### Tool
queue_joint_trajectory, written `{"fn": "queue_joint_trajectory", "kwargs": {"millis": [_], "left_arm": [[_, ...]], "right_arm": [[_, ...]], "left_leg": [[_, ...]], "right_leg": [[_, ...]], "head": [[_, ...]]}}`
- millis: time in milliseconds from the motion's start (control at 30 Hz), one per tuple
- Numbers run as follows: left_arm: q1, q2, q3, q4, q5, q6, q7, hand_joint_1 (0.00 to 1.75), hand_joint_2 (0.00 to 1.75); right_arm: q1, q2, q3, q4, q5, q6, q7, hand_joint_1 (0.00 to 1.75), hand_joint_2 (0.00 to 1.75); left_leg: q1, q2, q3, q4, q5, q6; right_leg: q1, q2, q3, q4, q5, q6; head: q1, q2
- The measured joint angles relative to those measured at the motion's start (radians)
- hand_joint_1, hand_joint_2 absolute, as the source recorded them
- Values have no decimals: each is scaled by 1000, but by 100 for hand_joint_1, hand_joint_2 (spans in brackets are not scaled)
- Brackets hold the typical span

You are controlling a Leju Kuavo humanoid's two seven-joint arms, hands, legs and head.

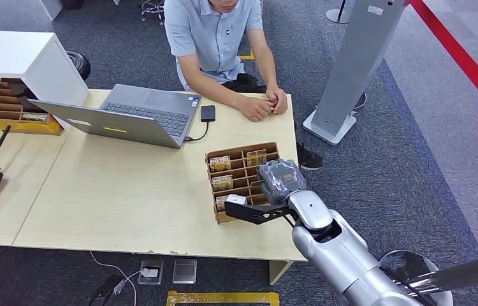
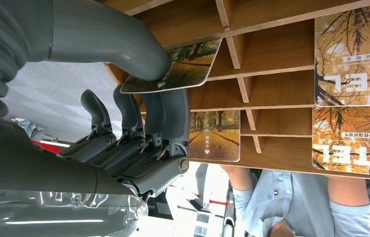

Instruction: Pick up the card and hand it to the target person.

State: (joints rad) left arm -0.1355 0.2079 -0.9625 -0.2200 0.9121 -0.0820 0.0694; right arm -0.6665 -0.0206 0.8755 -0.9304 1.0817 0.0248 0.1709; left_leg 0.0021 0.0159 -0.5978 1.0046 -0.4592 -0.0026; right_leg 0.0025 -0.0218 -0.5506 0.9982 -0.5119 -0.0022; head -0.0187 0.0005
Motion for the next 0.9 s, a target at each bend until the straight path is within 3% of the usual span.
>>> {"fn": "queue_joint_trajectory", "kwargs": {"millis": [67, 200, 600, 900], "left_arm": [[0, 0, 0, 0, 0, 0, 0, 0, 0], [0, 0, 0, 0, 0, -2, -2, 0, 175], [2, 0, 0, 0, 1, 4, -11, 0, 175], [19, 2, 0, 0, 7, 11, -13, 0, 175]], "right_arm": [[0, 0, 0, 0, -3, 0, 0, 142, 175], [0, 2, 0, 1, -5, -1, 0, 145, 175], [-16, 6, -2, 6, -32, -8, 6, 145, 175], [-80, -52, -65, -152, -202, 105, 73, 145, 175]], "left_leg": [[0, 0, 0, 0, 0, 0], [0, 0, 0, 0, 0, 0], [0, 0, 0, 0, 0, 0], [0, 0, 0, 0, 0, 0]], "right_leg": [[0, 0, 0, 0, 0, 0], [0, 0, 0, 0, 0, 0], [0, 0, 0, 0, 0, 0], [0, 0, 0, 0, 0, 0]], "head": [[0, 0], [0, 0], [0, 0], [0, 0]]}}
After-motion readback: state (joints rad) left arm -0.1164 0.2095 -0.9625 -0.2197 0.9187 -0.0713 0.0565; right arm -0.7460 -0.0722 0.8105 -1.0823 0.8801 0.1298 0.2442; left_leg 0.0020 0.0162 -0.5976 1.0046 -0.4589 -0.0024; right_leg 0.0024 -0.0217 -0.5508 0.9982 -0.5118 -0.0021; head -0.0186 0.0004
